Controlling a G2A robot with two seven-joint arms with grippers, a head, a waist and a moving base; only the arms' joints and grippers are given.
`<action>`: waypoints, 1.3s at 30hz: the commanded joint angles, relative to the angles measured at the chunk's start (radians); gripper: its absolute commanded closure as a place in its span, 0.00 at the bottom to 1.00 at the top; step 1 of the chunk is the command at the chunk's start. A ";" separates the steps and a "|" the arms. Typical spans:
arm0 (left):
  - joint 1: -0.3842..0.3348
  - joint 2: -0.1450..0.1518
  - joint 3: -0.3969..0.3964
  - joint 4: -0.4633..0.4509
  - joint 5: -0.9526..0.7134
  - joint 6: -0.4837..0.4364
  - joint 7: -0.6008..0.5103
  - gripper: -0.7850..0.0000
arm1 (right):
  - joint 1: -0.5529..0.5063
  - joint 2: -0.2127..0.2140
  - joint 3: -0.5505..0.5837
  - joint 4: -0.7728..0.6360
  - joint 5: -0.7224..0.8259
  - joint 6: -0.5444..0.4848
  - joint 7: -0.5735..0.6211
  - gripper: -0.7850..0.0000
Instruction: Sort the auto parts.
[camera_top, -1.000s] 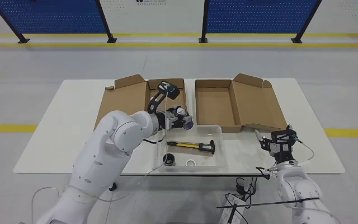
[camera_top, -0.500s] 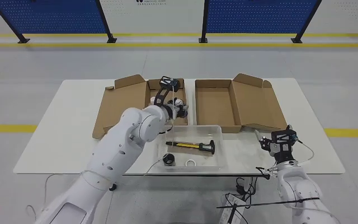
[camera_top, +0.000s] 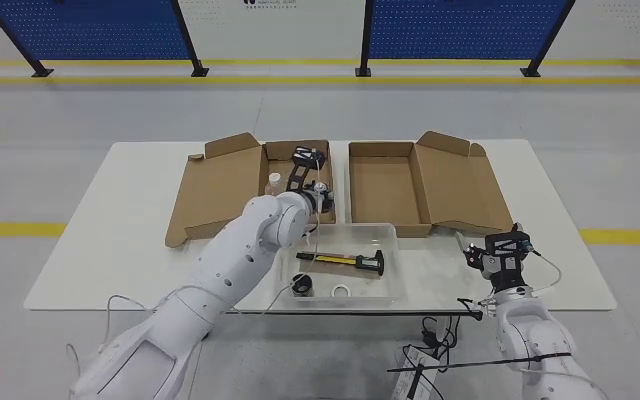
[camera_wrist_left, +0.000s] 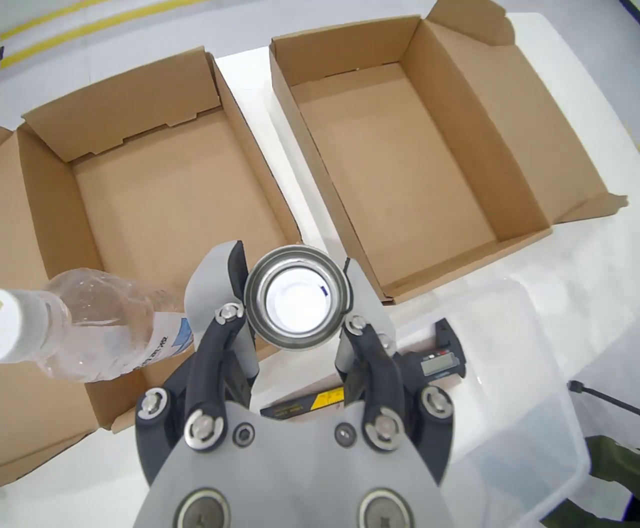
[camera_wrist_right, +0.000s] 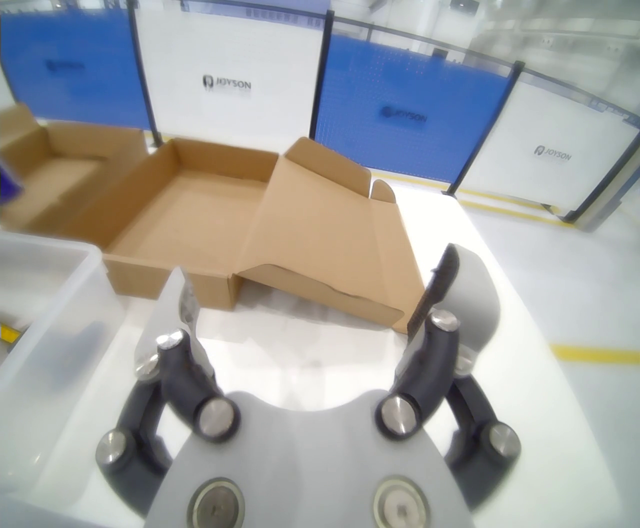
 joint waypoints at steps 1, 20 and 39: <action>-0.010 -0.007 0.007 0.026 0.004 0.002 0.007 1.00 | 0.000 0.000 0.000 0.000 0.000 0.000 0.000 0.00; -0.056 -0.048 0.013 0.176 0.028 0.011 -0.035 1.00 | 0.000 0.000 0.000 0.000 0.000 0.000 0.000 0.00; -0.072 -0.081 0.007 0.279 0.032 -0.025 -0.037 0.17 | 0.000 0.000 0.000 0.000 0.000 0.000 0.000 0.00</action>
